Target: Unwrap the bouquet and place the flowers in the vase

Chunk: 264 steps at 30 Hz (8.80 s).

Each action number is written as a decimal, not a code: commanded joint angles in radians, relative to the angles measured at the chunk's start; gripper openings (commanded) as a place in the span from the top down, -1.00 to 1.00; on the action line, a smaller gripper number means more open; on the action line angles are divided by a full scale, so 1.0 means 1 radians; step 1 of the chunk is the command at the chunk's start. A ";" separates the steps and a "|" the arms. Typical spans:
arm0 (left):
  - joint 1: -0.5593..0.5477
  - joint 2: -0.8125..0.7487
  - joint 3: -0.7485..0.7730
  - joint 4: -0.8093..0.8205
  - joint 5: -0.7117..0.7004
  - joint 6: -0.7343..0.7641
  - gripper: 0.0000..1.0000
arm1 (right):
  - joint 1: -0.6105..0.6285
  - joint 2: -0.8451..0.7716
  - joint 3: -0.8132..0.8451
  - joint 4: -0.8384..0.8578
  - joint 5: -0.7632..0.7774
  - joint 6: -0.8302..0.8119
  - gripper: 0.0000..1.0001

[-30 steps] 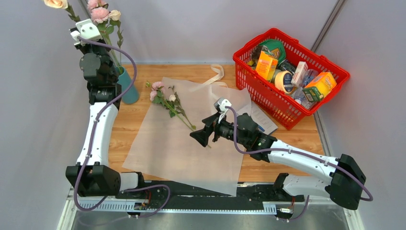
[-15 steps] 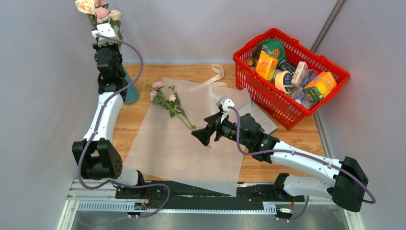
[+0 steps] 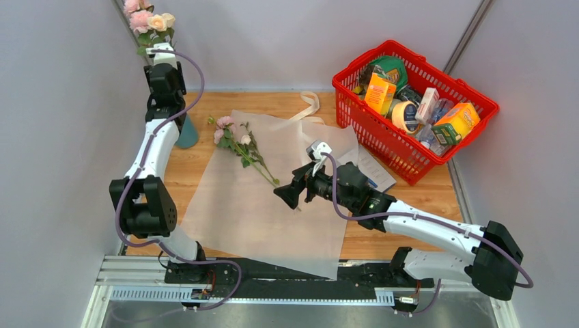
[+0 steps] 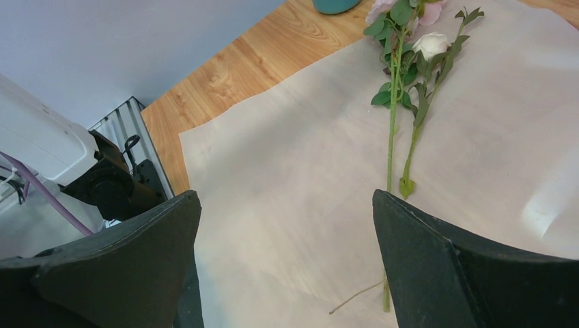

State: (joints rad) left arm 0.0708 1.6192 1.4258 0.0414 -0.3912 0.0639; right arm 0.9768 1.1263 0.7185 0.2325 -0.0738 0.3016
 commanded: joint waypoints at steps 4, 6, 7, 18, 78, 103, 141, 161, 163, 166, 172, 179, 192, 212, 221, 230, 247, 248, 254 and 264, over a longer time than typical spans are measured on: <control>0.004 -0.120 0.113 -0.218 0.046 -0.191 -0.26 | -0.003 0.020 0.036 -0.010 0.046 0.008 -1.00; 0.004 -0.166 0.098 -0.276 0.106 -0.248 -0.28 | -0.009 0.036 0.044 -0.021 0.057 0.024 -1.00; 0.006 -0.182 0.088 -0.306 0.148 -0.266 -0.28 | -0.012 0.047 0.047 -0.025 0.063 0.031 -1.00; 0.006 -0.525 -0.249 -0.313 0.506 -0.483 -0.32 | -0.036 0.141 0.065 -0.071 0.141 -0.001 -1.00; -0.008 -0.980 -0.818 -0.425 0.864 -0.552 -0.26 | -0.064 0.994 0.613 -0.196 0.307 -0.117 0.42; -0.019 -0.947 -0.841 -0.300 0.956 -0.688 -0.26 | -0.064 0.759 0.555 -0.098 0.319 0.004 1.00; -0.299 -0.745 -0.936 0.207 0.876 -1.009 -0.14 | -0.006 0.385 0.257 0.231 -0.001 0.245 1.00; -0.309 -0.854 -0.806 -0.003 0.665 -0.854 1.00 | -0.006 0.348 0.210 -0.002 -0.027 0.073 -0.14; -0.309 -0.857 -0.806 -0.011 0.622 -0.881 1.00 | 0.003 0.345 0.197 -0.002 -0.015 0.070 -0.14; -0.309 -0.842 -0.772 -0.095 0.572 -0.888 1.00 | 0.043 0.380 0.211 -0.047 0.073 0.030 -0.12; -0.307 -0.822 -0.708 -0.196 0.491 -0.914 1.00 | 0.123 0.444 0.237 -0.119 0.317 -0.038 0.08; -0.309 -0.822 -0.633 -0.328 0.394 -1.048 1.00 | 0.218 0.513 0.228 -0.140 0.702 -0.093 0.88; -0.309 -0.906 -0.780 -0.155 0.305 -1.147 1.00 | 0.195 0.500 0.041 0.317 0.467 0.105 1.00; -0.309 -0.829 -0.461 -0.134 0.359 -0.488 1.00 | 0.194 0.336 -0.027 0.292 0.371 0.025 -0.24; -0.309 -0.708 -0.311 0.081 0.079 0.020 0.99 | 0.194 0.086 -0.063 0.154 0.367 0.053 -1.00; -0.237 -0.475 -0.073 0.163 -0.115 0.263 1.00 | 0.194 -0.069 -0.108 0.100 0.411 0.064 -1.00; -0.077 -0.308 -0.039 0.301 0.046 0.257 1.00 | 0.191 -0.148 -0.113 0.090 0.453 0.027 -1.00; -0.077 -0.292 -0.039 0.316 0.055 0.255 1.00 | 0.191 -0.146 -0.111 0.090 0.453 0.025 -1.00; -0.055 -0.231 -0.045 0.317 0.066 0.240 1.00 | 0.191 -0.143 -0.105 0.088 0.450 0.024 -1.00; -0.048 -0.145 -0.111 0.342 0.092 0.159 1.00 | 0.189 -0.151 -0.096 0.077 0.453 0.017 -1.00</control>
State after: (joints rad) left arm 0.0132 1.4578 1.3384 0.3321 -0.3332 0.2726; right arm 1.1698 0.9981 0.6029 0.3054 0.3660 0.3302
